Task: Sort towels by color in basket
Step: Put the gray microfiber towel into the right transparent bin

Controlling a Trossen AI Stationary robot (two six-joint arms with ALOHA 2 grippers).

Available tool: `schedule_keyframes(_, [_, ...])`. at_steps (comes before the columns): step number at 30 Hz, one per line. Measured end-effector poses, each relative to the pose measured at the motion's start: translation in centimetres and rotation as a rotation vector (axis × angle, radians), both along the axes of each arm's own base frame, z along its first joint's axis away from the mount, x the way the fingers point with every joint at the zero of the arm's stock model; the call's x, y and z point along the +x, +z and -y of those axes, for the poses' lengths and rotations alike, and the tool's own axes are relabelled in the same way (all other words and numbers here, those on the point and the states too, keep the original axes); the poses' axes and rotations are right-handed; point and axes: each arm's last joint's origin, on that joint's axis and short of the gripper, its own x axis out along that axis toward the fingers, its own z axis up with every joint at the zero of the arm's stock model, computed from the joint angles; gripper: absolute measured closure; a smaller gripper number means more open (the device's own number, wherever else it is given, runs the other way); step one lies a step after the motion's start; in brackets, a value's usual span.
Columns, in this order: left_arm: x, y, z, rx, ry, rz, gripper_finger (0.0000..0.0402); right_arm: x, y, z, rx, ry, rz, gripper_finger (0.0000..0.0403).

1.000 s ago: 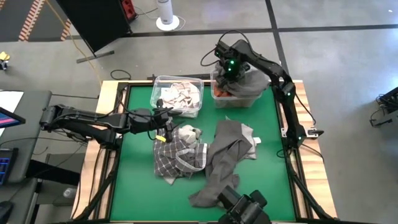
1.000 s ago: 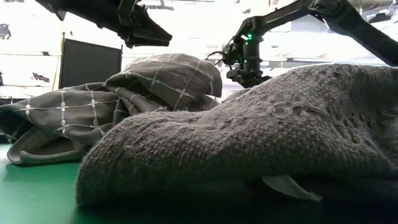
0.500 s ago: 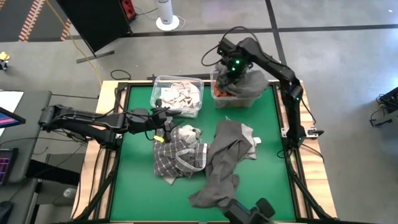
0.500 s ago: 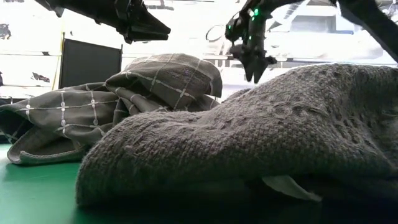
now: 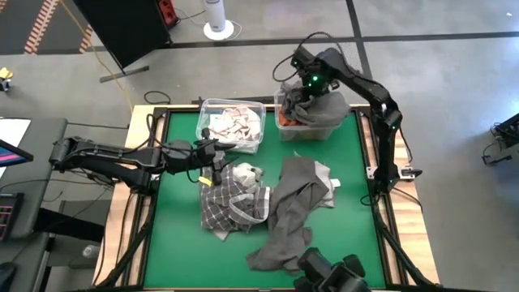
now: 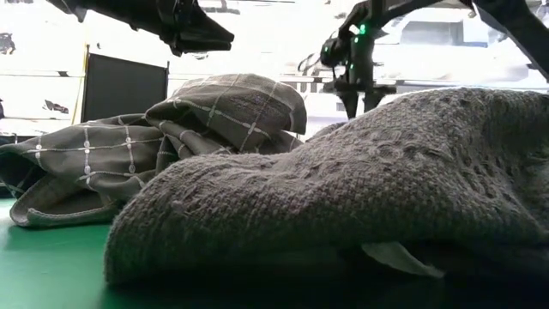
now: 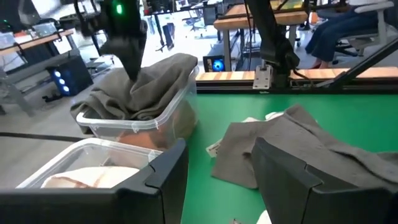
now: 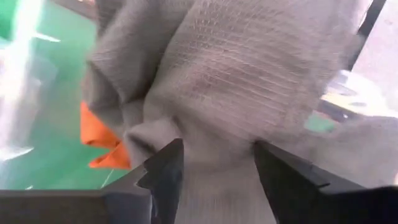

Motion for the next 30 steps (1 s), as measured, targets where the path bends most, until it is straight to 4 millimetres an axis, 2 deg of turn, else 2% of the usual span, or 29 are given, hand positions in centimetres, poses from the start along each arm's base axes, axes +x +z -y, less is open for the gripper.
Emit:
schedule_keyframes(7, [0.0,0.1,0.1,0.033,-0.036,0.000,0.0233,0.6,-5.5,-0.4,0.086,-0.023,-0.050,0.0198])
schedule_keyframes(12, [0.1,0.3,0.1,0.047,-0.033,0.013,0.0233,0.8,-10.2,-0.4,0.125,-0.038,0.029,0.0206])
schedule_keyframes(17, [0.1,0.5,0.0,0.061,-0.032,0.030,0.0233,-0.3,-14.0,-0.4,0.144,-0.074,0.043,0.0215])
schedule_keyframes(24, [0.1,0.5,0.0,0.069,-0.031,0.030,0.0233,-1.7,-16.2,-0.7,0.171,-0.098,0.019,0.0230])
schedule_keyframes(30, [0.1,0.5,0.0,0.071,-0.031,0.030,0.0233,-1.7,-16.7,-1.3,0.211,-0.066,0.023,0.0236])
